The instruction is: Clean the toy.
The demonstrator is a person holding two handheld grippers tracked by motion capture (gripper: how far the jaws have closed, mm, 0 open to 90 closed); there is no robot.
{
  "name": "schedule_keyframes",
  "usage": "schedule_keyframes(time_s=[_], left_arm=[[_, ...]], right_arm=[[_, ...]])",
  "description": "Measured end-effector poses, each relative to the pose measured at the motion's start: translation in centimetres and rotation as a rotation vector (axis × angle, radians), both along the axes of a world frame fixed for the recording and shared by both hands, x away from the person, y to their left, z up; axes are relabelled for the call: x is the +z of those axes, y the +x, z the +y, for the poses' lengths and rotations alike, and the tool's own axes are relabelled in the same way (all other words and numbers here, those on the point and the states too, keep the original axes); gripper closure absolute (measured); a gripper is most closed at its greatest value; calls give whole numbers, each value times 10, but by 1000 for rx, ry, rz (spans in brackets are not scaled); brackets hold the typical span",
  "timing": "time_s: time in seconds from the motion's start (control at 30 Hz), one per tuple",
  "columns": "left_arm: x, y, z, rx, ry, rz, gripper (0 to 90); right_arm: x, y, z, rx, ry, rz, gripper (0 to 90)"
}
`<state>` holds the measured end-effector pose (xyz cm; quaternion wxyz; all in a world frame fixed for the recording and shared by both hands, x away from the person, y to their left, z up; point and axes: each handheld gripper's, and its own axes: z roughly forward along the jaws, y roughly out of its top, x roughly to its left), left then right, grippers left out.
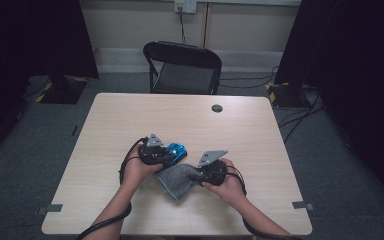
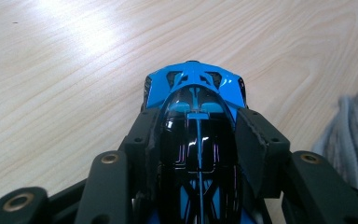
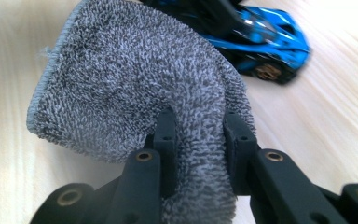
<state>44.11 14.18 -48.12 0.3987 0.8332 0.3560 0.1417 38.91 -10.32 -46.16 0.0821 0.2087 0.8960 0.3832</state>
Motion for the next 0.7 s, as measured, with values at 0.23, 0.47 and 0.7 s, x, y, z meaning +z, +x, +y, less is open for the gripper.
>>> schedule_keyframes(time_s=[0.23,0.47,0.7], left_arm=[[0,0,0,3,-3,-2,518],[-1,-1,1,-1,-1,-11,518],[-1,-1,1,-1,-9,-10,518]], right_arm=[[-3,-2,23,52,-21,-5,709],[-14,5,42,55,-38,3,707],[-20,14,42,30,-43,14,707]])
